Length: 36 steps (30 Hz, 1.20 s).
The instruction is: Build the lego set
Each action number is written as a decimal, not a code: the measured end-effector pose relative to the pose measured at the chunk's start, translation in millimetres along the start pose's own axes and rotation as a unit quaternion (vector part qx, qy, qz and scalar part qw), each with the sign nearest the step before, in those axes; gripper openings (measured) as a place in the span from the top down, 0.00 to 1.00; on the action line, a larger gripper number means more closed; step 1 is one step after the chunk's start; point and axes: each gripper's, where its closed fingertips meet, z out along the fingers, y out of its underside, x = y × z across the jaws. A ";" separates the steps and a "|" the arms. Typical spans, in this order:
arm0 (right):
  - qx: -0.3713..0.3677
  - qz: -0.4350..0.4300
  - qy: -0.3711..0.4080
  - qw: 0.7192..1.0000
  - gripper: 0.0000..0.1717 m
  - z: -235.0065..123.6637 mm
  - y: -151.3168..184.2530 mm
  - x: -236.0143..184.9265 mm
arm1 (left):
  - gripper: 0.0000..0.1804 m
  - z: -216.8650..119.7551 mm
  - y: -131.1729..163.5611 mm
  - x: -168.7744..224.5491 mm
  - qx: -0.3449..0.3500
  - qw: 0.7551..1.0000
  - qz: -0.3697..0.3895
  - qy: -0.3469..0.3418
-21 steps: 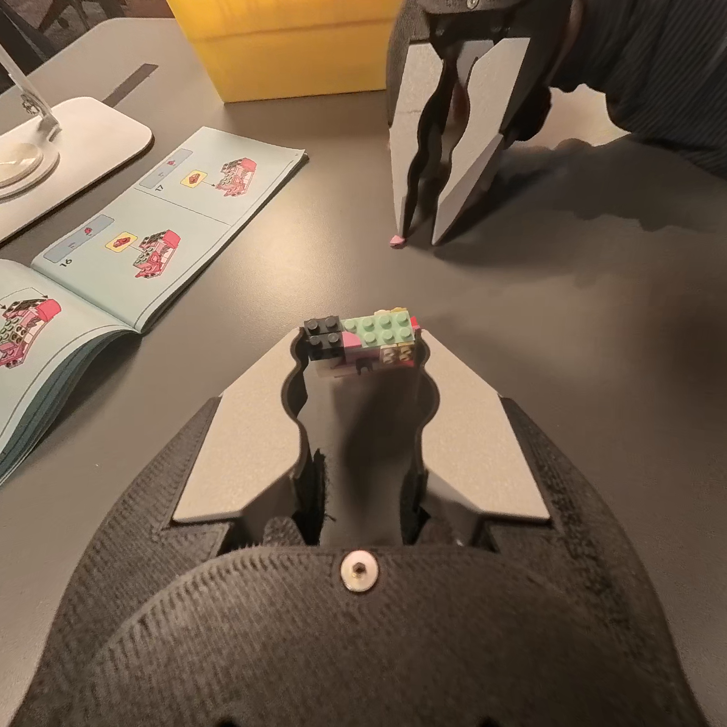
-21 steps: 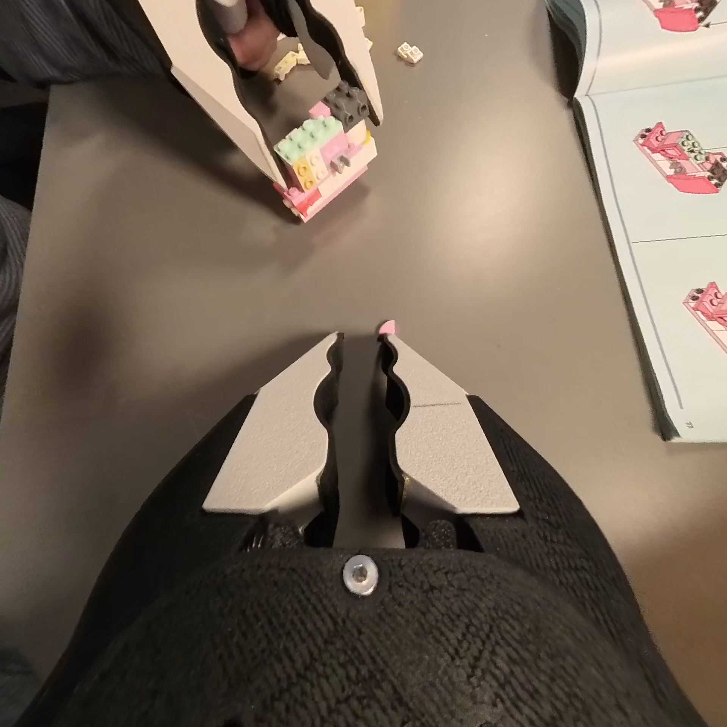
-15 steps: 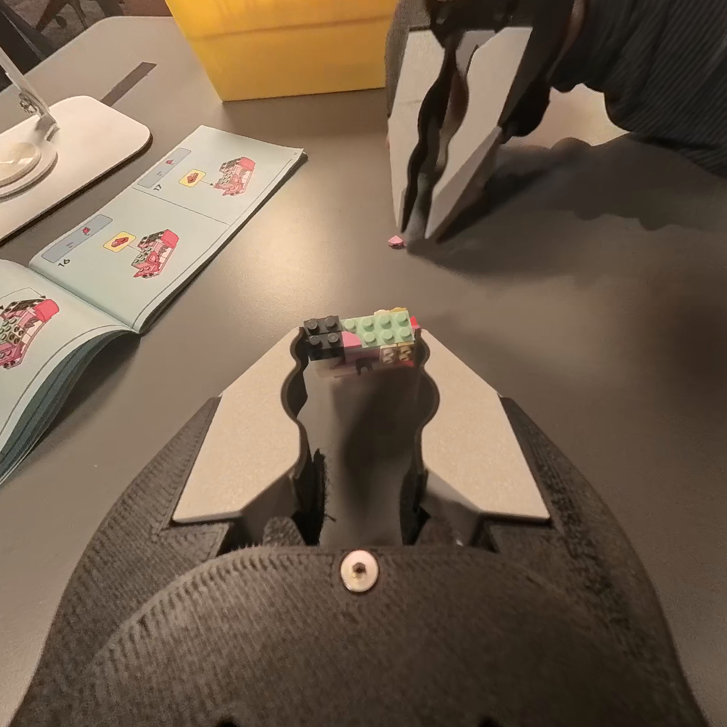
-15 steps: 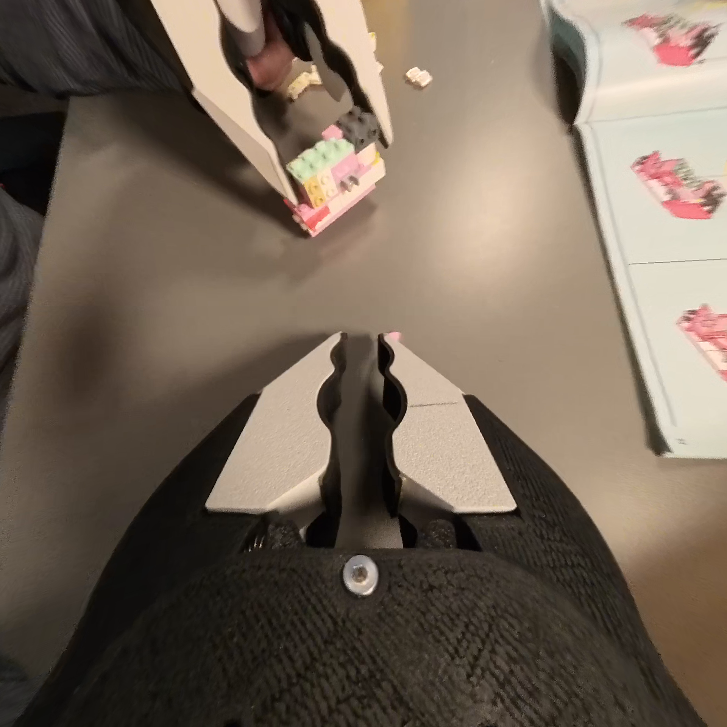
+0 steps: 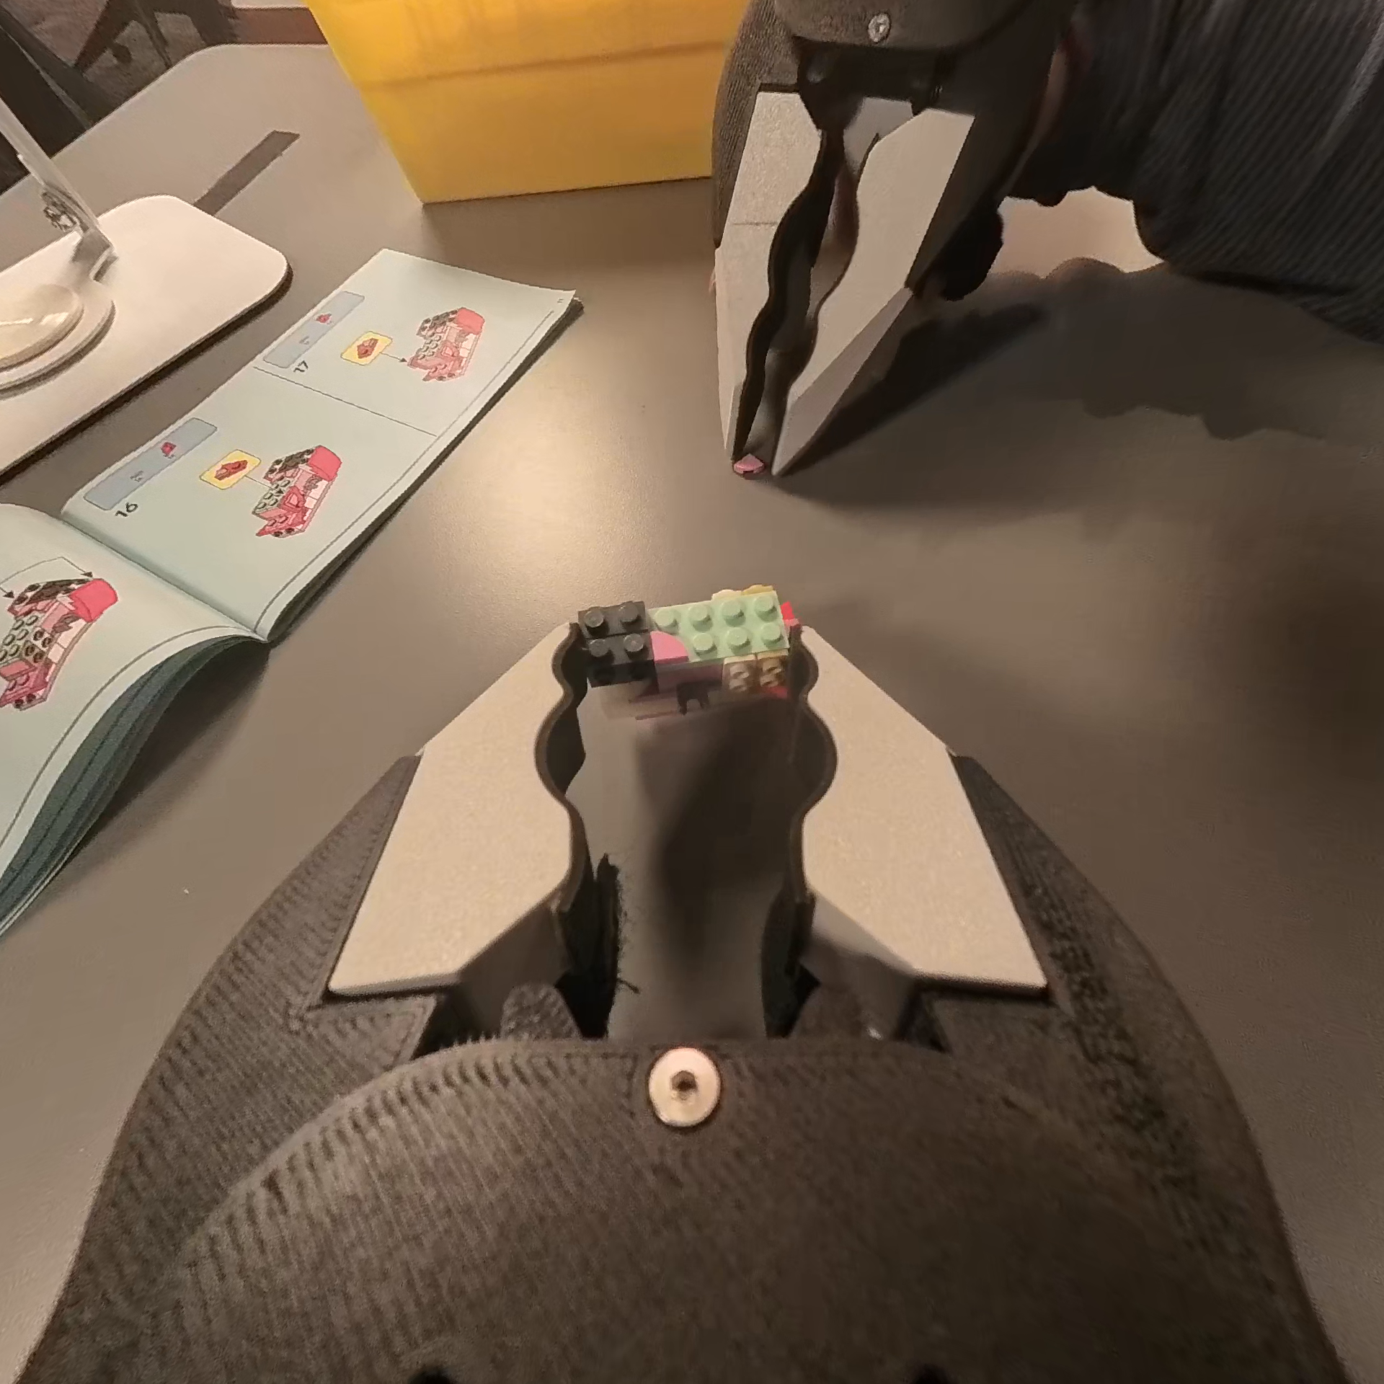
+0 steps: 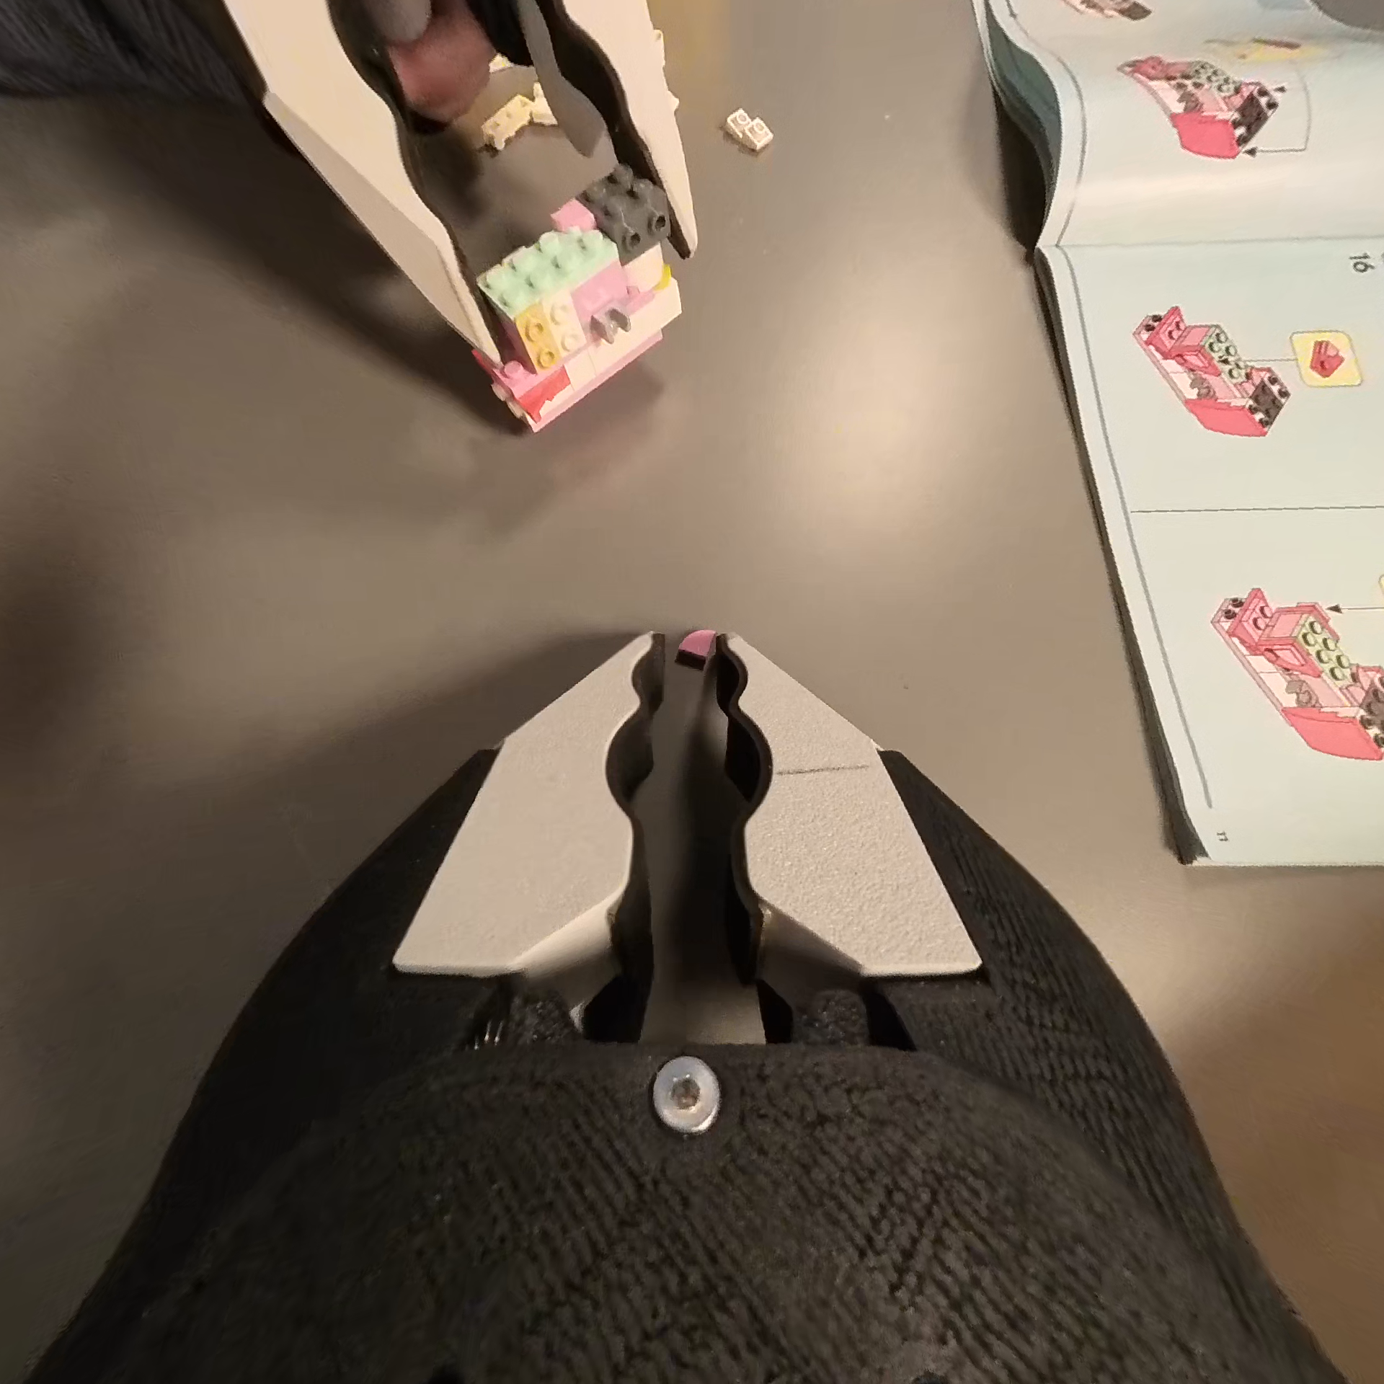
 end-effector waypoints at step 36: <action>0.054 -0.136 -0.066 0.987 0.97 16.1 -69.7 -69.9 | 0.71 1.3 -7.3 52.1 -0.005 0.993 0.048 0.109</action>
